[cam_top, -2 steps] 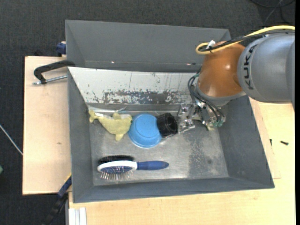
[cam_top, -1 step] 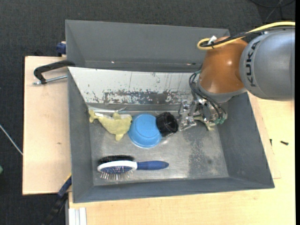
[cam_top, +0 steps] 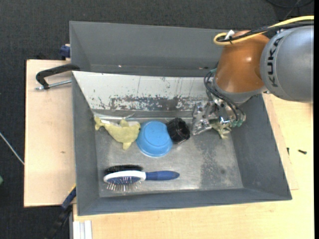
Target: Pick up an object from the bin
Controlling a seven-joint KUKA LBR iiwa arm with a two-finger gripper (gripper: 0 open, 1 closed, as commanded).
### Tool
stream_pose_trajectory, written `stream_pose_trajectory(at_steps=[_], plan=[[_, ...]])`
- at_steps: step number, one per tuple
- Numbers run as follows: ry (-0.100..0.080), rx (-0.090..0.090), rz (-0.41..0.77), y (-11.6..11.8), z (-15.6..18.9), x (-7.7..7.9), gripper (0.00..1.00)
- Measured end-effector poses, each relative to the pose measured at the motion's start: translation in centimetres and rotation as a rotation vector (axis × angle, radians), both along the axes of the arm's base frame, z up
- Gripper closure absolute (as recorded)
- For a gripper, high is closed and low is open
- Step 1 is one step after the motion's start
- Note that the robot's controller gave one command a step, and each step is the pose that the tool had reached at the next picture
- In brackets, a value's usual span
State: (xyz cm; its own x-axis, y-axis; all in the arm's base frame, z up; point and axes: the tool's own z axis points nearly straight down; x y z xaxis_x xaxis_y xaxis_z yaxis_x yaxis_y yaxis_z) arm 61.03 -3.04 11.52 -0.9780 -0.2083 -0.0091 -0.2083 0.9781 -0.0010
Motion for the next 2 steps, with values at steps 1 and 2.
stream_pose_trajectory(at_steps=[1, 2], plan=[[-0.005, -0.001, 0.000, 0.07, 6.36, 0.31, 1.00], [0.000, 0.000, -0.001, 0.12, 7.33, 0.48, 1.00]])
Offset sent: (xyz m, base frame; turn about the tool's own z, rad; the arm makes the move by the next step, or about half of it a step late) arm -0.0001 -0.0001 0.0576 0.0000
